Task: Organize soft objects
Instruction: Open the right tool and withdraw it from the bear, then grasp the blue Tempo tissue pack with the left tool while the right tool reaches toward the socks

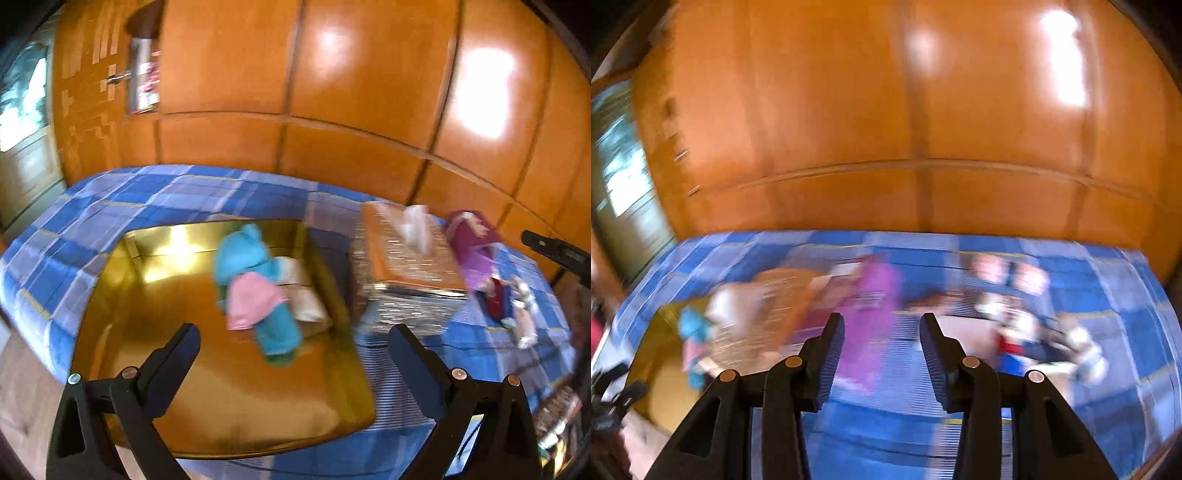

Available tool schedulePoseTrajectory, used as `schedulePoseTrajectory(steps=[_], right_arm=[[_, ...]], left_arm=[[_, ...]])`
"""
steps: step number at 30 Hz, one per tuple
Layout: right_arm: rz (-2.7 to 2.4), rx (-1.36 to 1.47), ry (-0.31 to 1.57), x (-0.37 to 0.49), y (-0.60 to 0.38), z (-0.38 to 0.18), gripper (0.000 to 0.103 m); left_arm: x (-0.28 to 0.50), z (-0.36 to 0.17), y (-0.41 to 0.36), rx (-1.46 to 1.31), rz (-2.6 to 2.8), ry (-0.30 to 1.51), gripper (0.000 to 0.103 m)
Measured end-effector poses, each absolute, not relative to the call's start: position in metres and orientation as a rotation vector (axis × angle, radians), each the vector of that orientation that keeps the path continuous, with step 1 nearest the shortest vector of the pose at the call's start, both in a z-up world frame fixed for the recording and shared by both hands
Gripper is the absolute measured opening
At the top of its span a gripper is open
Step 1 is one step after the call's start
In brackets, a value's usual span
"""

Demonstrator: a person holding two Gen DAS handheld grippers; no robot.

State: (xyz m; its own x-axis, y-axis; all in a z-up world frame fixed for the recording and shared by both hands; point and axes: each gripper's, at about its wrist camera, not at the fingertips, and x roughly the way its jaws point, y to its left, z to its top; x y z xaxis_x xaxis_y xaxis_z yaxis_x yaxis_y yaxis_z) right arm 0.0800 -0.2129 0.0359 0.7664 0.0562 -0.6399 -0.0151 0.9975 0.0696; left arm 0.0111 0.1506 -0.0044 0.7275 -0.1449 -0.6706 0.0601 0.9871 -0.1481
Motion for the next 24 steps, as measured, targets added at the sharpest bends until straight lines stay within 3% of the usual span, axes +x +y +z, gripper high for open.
schedulePoseTrajectory(steps=[6, 11, 14, 24], right_arm=[[-0.270, 0.218, 0.692, 0.084, -0.322, 0.025, 0.042], [-0.418, 0.310, 0.685, 0.082, -0.385, 0.003, 0.042], [-0.452, 0.371, 0.710, 0.079, -0.402, -0.014, 0.042], [-0.362, 0.527, 0.677, 0.069, -0.415, -0.013, 0.042]], left_arm=[[0.015, 0.009, 0.107, -0.025, -0.244, 0.734, 0.102], [0.022, 0.013, 0.057, 0.074, -0.371, 0.757, 0.088], [0.027, 0.014, 0.029, 0.108, -0.441, 0.780, 0.081], [0.044, 0.008, -0.104, 0.284, -0.629, 0.821, 0.078]])
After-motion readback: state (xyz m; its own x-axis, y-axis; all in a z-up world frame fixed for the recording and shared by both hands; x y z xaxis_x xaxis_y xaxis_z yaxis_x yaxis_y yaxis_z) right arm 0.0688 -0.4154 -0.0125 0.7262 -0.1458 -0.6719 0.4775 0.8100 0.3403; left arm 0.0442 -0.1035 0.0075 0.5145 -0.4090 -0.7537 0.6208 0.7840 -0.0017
